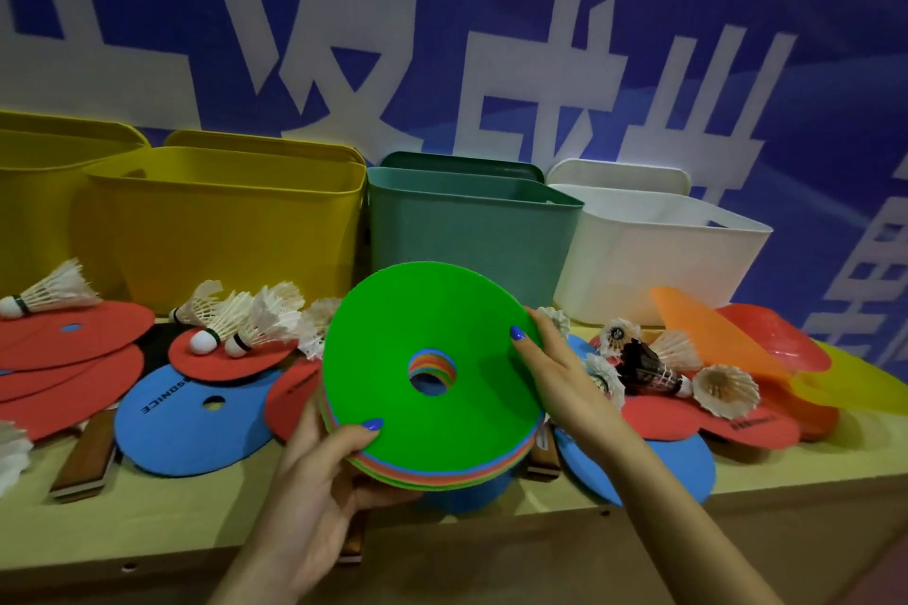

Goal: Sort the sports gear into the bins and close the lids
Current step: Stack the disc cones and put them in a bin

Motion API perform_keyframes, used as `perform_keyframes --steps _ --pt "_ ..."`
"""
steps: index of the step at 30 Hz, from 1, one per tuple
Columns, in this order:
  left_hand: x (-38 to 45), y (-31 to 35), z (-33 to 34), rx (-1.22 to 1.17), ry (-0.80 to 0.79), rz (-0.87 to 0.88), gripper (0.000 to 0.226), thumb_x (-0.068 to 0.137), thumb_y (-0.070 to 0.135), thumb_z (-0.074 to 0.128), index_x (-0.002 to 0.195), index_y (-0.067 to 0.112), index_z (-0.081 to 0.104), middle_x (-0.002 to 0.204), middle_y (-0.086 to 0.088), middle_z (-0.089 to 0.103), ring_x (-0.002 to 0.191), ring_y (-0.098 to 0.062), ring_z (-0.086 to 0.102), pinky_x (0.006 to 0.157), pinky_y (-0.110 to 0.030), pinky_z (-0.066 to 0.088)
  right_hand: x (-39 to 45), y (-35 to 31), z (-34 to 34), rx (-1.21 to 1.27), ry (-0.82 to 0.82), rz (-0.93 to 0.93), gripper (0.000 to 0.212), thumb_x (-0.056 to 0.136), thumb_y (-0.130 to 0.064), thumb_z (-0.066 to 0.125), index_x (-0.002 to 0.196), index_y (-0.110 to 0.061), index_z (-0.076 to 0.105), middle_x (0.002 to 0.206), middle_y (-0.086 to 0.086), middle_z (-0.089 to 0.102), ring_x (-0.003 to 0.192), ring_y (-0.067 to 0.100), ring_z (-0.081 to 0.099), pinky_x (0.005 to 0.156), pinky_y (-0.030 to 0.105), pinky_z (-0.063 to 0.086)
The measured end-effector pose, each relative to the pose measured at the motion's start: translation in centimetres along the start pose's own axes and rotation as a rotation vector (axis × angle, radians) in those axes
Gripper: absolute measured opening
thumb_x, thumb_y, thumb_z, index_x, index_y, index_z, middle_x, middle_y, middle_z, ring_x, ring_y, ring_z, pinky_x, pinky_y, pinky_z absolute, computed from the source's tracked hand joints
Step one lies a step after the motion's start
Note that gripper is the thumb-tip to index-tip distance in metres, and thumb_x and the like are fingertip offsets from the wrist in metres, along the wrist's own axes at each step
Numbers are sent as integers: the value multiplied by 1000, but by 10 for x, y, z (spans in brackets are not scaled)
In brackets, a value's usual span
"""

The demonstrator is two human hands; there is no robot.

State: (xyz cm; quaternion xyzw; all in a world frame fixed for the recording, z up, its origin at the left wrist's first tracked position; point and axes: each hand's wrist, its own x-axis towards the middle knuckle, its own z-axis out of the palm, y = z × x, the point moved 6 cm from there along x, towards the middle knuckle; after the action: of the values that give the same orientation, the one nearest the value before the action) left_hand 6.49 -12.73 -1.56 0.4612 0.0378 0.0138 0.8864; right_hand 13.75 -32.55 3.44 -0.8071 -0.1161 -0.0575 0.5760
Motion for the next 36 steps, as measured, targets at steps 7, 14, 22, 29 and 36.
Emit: perform_keyframes --steps 7,14,22,29,36 --pt "33 6 50 -5 -138 -41 24 88 -1 40 96 13 57 69 -7 70 52 -19 66 38 -34 52 2 -8 -42 83 98 -59 26 99 -18 41 110 -40 48 108 -25 56 94 -12 58 81 12 50" --pt "81 -14 90 -16 -206 -233 25 88 4 41 110 5 53 84 -17 64 59 -29 65 38 -26 52 19 21 -120 -170 383 -27 36 101 -24 35 134 -13 46 128 -1 51 121 13 46 96 26 35" --pt "117 -41 98 -92 -225 -389 40 71 6 49 110 0 54 95 -22 65 66 -40 70 38 -21 52 31 68 -220 -899 709 216 56 77 -9 57 132 -9 46 128 19 50 117 38 44 96 47 36" --pt "125 -58 79 -61 -222 -411 44 73 8 53 116 2 54 109 -18 58 69 -37 70 40 -24 54 26 58 -236 -1184 761 382 41 79 -11 53 119 -6 54 117 18 57 108 38 46 86 39 39" --pt "127 -59 71 -43 -187 -395 30 78 8 54 108 3 56 99 -17 58 69 -32 65 41 -27 54 29 59 -236 -1146 698 321 19 85 -13 57 93 -18 74 93 12 71 92 35 60 69 33 41"
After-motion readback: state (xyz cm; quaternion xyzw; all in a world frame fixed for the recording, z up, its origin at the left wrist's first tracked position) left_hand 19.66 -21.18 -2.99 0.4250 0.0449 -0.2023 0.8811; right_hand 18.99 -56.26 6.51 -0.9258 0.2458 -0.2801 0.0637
